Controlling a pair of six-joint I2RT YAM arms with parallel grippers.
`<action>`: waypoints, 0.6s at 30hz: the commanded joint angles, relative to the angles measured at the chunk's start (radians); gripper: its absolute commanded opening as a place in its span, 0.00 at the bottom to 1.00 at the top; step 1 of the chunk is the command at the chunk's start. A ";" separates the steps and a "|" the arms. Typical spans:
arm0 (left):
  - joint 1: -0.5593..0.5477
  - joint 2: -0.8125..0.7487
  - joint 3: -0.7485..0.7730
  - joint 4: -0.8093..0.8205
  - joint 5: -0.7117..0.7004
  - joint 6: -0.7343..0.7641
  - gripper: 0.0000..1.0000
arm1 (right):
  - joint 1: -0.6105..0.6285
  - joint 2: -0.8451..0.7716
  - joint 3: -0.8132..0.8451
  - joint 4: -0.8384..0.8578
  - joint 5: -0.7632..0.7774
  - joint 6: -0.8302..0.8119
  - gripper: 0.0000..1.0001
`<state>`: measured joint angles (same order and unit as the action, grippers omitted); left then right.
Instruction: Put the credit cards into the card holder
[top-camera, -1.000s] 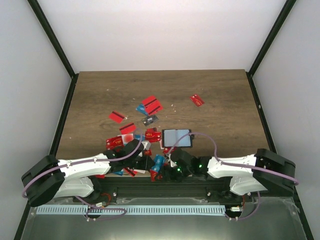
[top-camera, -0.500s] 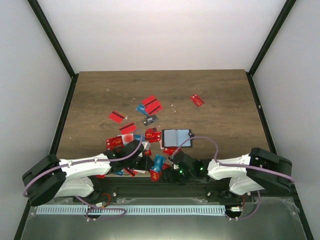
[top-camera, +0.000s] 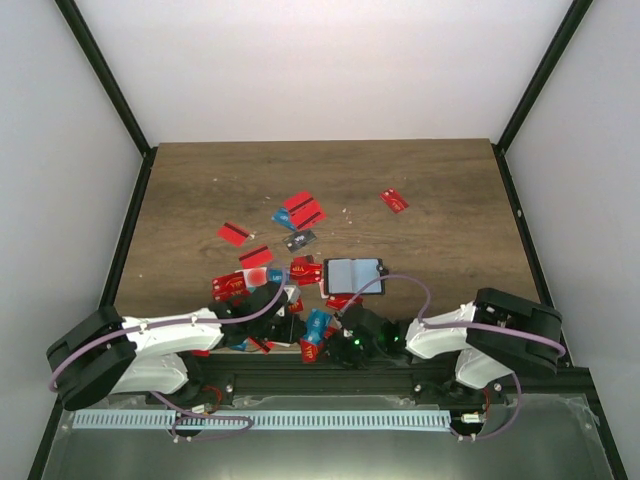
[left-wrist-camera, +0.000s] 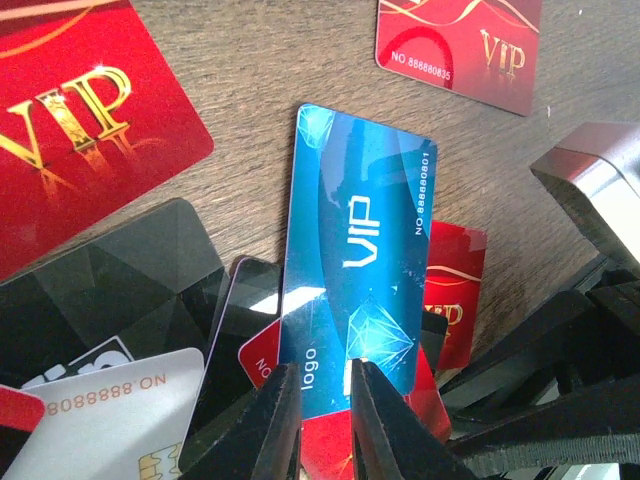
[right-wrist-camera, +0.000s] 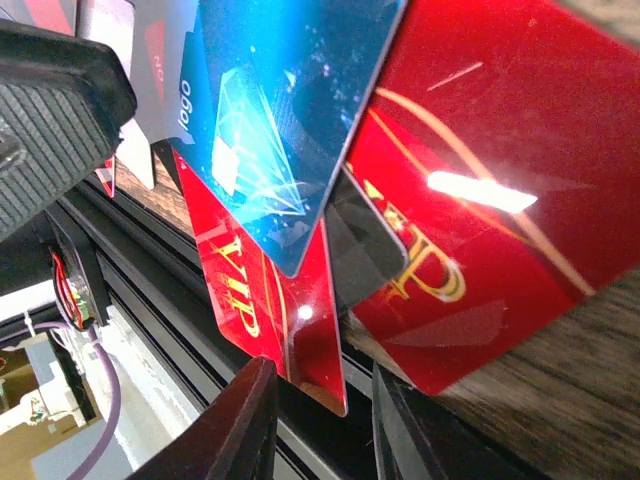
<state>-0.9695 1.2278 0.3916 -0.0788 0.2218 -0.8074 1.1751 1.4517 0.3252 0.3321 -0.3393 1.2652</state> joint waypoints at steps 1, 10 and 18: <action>-0.004 0.000 -0.014 0.023 -0.005 0.005 0.17 | 0.005 0.021 -0.008 0.059 0.035 0.006 0.27; -0.004 -0.004 -0.014 0.018 -0.009 0.005 0.17 | -0.032 0.009 -0.013 0.056 0.022 -0.027 0.01; -0.004 -0.008 0.029 -0.031 -0.065 0.004 0.17 | -0.036 -0.107 0.025 -0.254 -0.021 -0.085 0.01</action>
<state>-0.9695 1.2278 0.3904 -0.0879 0.2043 -0.8074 1.1473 1.4075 0.3275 0.3237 -0.3641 1.2255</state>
